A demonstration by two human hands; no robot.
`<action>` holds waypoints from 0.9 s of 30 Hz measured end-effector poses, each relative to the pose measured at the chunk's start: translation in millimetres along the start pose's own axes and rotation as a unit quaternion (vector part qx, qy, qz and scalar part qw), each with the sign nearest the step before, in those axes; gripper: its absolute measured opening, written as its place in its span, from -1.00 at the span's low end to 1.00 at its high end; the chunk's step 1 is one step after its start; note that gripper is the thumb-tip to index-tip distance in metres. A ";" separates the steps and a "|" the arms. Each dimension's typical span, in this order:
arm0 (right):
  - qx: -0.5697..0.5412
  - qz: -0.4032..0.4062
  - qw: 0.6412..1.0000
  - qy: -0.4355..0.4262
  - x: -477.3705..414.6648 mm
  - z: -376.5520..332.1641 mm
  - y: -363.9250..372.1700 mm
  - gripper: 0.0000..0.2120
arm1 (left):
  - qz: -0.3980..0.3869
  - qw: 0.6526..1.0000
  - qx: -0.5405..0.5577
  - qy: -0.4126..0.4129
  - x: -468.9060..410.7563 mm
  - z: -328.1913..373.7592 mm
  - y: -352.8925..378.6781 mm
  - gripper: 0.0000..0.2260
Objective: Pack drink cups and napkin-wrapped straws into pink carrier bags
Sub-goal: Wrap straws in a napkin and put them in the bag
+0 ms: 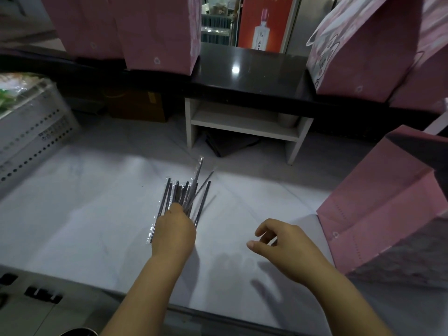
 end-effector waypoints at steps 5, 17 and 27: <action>-0.013 0.015 1.000 0.003 -1.1 3.9 -5.6 -0.76 | -0.013 0.998 0.068 -0.001 2.0 10.9 -0.7 -0.83; -0.074 0.148 0.978 -0.125 46.8 17.9 -51.1 -0.87 | -0.049 0.948 0.304 0.079 60.3 81.0 -17.7 -0.81; -0.117 0.219 0.943 -0.221 149.4 87.6 -95.4 -0.90 | -0.052 0.876 0.440 0.189 183.4 159.8 -13.7 -0.80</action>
Point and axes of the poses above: each hand's wrist, its own x-axis away from the middle knuckle, its own y-axis out of the palm, z = x × y, the point moved 3 cm from there along -x, towards the middle knuckle, and after that the axes turned 10 degrees about x, right-handed, at the moved point
